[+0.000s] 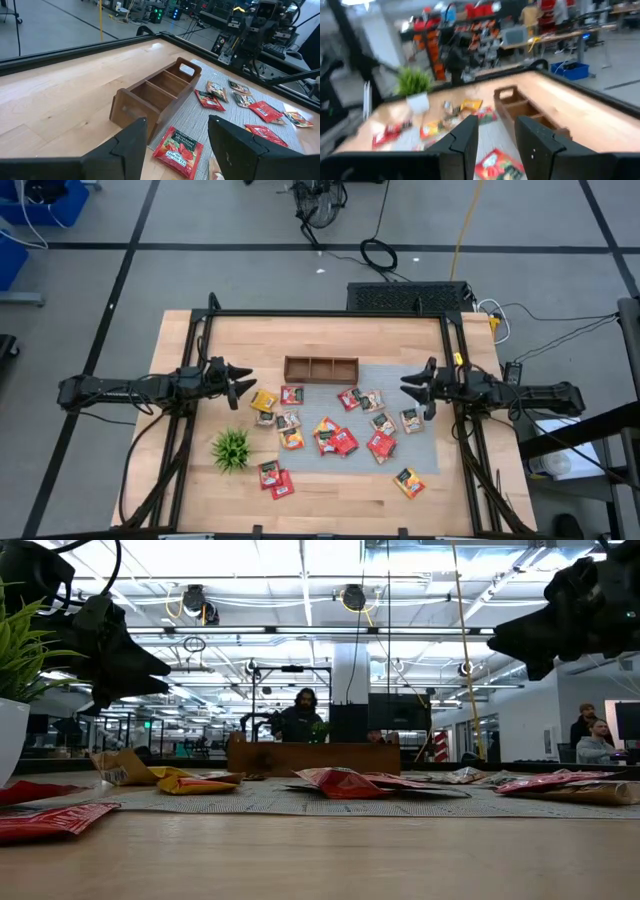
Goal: Pick & Place Tea
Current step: Put the red tea bag into the right section of the wooden organizer
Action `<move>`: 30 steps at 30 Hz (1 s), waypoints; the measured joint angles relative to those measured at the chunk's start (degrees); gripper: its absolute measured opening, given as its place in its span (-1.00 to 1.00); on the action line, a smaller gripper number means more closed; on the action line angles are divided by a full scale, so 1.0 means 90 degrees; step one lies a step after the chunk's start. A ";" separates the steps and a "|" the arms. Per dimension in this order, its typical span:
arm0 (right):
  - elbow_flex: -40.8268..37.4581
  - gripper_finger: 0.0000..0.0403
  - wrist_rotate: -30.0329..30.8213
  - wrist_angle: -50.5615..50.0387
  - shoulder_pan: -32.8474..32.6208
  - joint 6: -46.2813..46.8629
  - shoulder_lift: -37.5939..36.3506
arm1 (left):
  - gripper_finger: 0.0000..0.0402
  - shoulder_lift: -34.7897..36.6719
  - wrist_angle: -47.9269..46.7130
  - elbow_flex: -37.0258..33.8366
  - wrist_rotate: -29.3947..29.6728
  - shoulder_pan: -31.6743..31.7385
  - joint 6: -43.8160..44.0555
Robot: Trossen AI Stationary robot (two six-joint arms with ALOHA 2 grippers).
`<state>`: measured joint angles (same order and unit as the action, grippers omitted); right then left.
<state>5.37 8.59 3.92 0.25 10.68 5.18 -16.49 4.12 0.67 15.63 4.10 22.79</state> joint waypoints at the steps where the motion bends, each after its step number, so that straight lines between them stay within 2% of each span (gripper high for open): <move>1: 0.0113 -0.43 -0.0096 0.0044 0.0000 -0.0049 0.0054 | 0.05 0.0000 0.0000 0.0000 -0.0001 0.0000 0.0000; 14: 0.1015 -0.39 -0.1952 -0.0036 0.0000 0.0256 0.0785 | 0.05 0.0000 0.0000 0.0000 -0.0001 0.0000 0.0000; 24: 0.1863 0.03 -0.1980 0.0148 0.0000 0.0068 0.1420 | 0.05 0.0000 0.0000 0.0000 -0.0001 0.0000 0.0000; 30: 0.2942 0.09 -0.1982 -0.0129 0.0000 0.0066 0.1968 | 0.05 0.0000 0.0000 0.0000 -0.0001 0.0000 0.0000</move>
<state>31.85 -9.26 2.77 0.25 11.28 22.90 -16.49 4.12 0.67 15.62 4.10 22.79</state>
